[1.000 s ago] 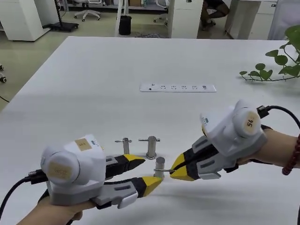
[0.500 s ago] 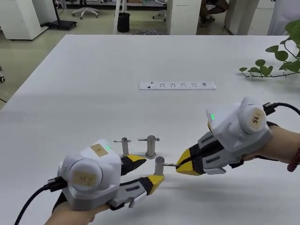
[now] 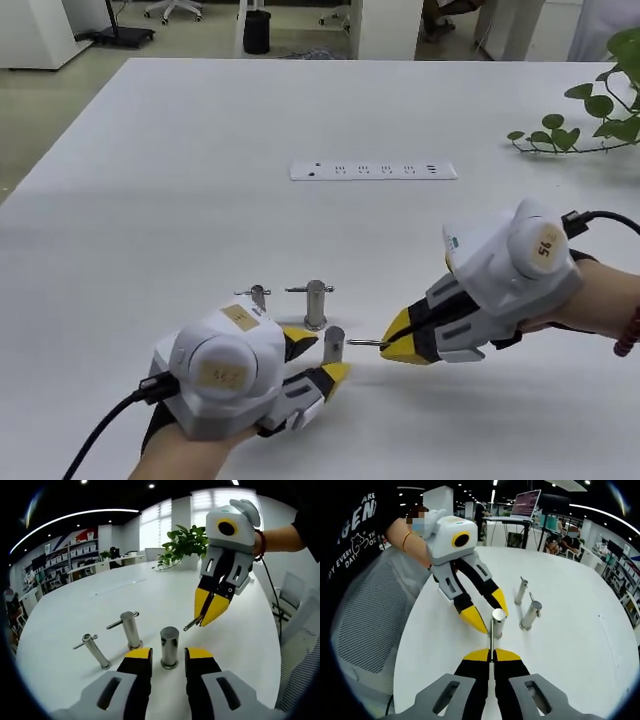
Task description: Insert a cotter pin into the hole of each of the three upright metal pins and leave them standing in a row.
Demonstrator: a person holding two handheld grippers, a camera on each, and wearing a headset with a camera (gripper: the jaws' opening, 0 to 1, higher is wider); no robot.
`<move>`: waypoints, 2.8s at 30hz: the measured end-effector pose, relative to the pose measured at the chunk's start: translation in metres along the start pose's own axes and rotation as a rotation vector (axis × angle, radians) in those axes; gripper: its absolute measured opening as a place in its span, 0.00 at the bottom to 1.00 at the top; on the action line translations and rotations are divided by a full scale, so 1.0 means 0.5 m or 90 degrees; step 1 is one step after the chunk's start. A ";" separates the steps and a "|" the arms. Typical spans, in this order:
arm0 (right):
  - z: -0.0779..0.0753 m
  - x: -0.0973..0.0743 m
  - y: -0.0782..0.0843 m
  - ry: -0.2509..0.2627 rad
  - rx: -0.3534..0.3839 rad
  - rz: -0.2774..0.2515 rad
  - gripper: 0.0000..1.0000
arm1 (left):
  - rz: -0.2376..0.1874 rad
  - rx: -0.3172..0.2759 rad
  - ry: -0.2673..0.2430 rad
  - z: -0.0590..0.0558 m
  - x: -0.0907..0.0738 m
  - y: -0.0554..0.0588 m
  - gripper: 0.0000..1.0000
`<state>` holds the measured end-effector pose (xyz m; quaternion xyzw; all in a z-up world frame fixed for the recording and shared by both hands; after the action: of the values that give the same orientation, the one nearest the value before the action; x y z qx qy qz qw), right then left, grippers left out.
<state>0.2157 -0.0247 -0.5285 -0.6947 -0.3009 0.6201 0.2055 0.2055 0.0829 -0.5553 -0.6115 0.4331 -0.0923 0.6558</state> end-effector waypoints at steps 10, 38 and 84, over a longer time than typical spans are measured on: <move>-0.011 0.009 0.005 0.004 0.004 0.001 0.00 | 0.005 -0.002 -0.002 -0.003 0.015 0.003 0.19; -0.019 0.030 -0.018 -0.009 -0.025 -0.003 0.00 | -0.002 -0.020 0.003 0.001 0.032 0.011 0.11; -0.028 0.022 -0.027 0.024 -0.016 0.018 0.00 | -0.010 -0.048 -0.014 0.001 0.036 0.016 0.11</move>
<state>0.2280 -0.0062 -0.5258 -0.7128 -0.2946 0.6063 0.1936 0.2136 0.0732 -0.5704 -0.6401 0.4240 -0.0747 0.6364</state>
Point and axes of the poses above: the centre of the closed fingertips' face, and the gripper's own axes: x roughly forward along the fingers, z roughly to its left, y roughly out of its underside, the point moved 5 cm from there along -x, roughly backward along the fingers, and after that the axes turned 7 degrees about -x, right-handed, at the moved point
